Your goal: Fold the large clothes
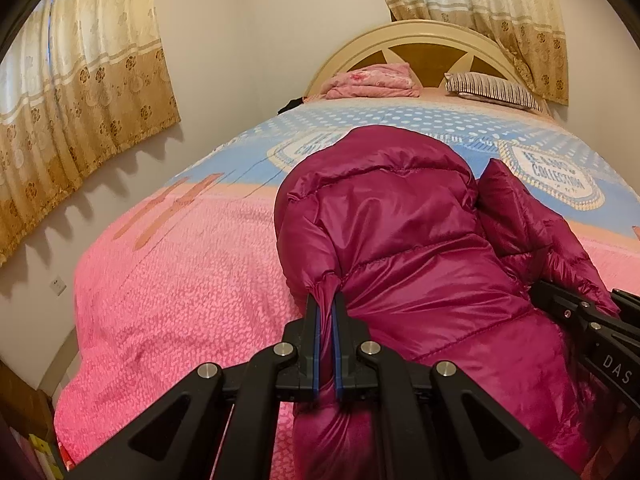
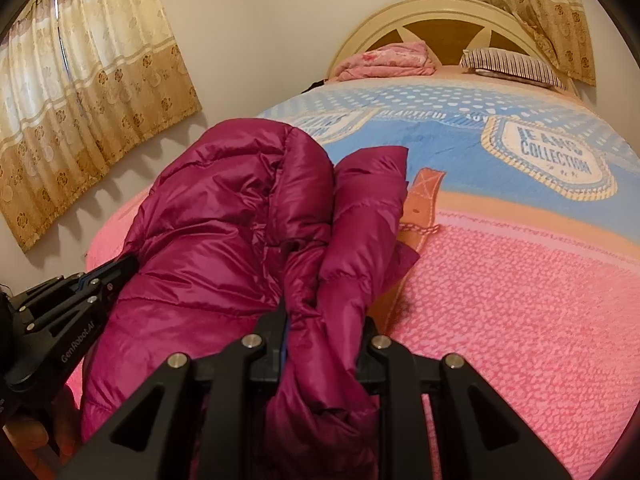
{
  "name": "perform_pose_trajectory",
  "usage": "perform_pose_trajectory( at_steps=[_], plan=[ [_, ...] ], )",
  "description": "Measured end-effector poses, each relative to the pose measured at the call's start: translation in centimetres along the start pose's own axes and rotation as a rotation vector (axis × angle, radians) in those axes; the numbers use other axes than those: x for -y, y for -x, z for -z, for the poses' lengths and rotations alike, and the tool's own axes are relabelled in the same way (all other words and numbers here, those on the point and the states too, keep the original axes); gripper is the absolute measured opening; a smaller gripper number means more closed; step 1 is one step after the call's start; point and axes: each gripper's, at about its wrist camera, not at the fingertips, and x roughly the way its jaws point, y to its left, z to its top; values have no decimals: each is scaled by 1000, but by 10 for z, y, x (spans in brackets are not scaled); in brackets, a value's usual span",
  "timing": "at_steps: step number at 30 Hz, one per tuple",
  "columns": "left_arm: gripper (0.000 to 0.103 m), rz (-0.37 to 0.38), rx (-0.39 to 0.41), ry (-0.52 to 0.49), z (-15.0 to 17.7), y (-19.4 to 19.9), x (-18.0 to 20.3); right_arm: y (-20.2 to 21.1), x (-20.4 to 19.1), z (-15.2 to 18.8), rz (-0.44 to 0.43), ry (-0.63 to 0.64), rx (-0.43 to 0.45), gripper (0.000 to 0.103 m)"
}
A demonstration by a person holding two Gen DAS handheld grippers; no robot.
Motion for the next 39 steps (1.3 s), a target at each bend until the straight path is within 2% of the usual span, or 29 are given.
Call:
perform_pose_trajectory(
  at_steps=[24, 29, 35, 37, 38, 39],
  plan=[
    [7, 8, -29, -32, 18, -20, -1, -13, 3, 6, 9, -15, -33, 24],
    [11, 8, -32, -28, 20, -22, -1, -15, 4, 7, 10, -17, -39, 26],
    [25, 5, -49, -19, 23, -26, -3, -17, 11, 11, 18, -32, -47, 35],
    [40, -19, -50, -20, 23, -28, -4, -17, 12, 12, 23, -36, -47, 36],
    [45, -30, -48, -17, 23, -28, -5, -17, 12, 12, 26, -38, -48, 38],
    [54, -39, -47, -12, 23, -29, -6, -17, 12, 13, 33, -39, -48, 42]
  ],
)
